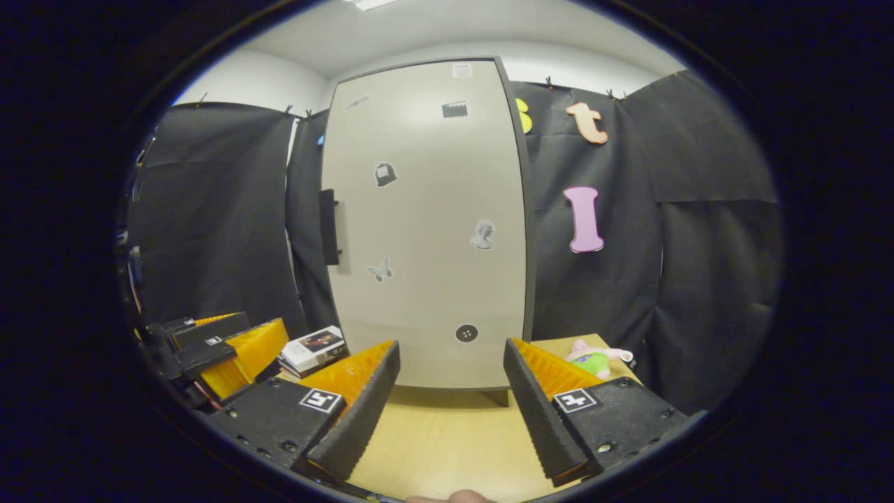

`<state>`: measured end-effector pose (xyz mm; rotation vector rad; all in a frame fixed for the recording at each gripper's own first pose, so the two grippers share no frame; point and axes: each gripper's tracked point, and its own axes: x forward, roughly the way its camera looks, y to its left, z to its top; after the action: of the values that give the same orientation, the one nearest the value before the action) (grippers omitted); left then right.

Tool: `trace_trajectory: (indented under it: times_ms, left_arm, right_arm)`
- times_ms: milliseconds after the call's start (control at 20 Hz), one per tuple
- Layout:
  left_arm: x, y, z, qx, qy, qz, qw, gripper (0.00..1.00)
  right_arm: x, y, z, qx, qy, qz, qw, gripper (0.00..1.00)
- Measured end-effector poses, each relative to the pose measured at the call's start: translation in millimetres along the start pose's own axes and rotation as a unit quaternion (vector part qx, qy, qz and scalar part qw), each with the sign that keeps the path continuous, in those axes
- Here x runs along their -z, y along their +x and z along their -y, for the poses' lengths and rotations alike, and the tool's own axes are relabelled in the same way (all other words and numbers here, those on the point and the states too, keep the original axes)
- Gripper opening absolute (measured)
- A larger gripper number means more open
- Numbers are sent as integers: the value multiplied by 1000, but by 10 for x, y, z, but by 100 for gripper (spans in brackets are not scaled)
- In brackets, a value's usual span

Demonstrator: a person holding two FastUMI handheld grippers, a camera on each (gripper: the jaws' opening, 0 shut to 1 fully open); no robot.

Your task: Open the cabinet door with the right hand, grasp the bottle in the cabinet with the left hand and place it on the coaster, then close the cabinet door with the right hand.

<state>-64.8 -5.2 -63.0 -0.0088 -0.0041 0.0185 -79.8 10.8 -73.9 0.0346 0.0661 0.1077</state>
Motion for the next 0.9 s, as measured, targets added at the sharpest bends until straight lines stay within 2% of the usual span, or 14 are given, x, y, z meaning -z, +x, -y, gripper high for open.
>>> trace_trajectory:
  times_ms: [100, 150, 250, 300, 400, 500, 550, 650, 900]
  left_arm:
    - [3, 3, 7, 3, -4, -1, 1000, 86]
    - [-9, -10, -5, 2, -2, -1, 1000, 82]
    - [34, -4, 49, 12, -3, -7, 1000, 79]
    - [53, -4, 75, 15, -6, -10, 1000, 78]
    - [39, -4, 36, 9, 0, -8, 1000, 80]
    - [14, -4, 16, 0, 11, -6, 1000, 88]
    - [44, -6, -34, -11, 21, -10, 1000, 91]
    - [54, 7, -9, -10, 28, -11, 999, 92]
    - [42, -24, 52, -1, 24, -9, 1000, 92]
  right_arm:
    - [-20, -25, 44, 10, -11, 0, 1000, 94]
    - [-58, -27, 49, 12, -17, 7, 1000, 80]
    - [-91, -18, 48, 10, -22, 13, 1000, 75]
    - [-92, -19, 17, 5, -16, 16, 1000, 69]
    - [-161, -21, -18, 16, -10, 24, 1000, 80]
    - [-208, -10, 34, 22, -9, 29, 999, 97]
    - [-214, -2, 37, 22, -6, 29, 999, 100]
    - [-193, -15, 49, 23, -1, 25, 999, 97]
    - [-104, -40, 50, 15, -10, 16, 1000, 100]
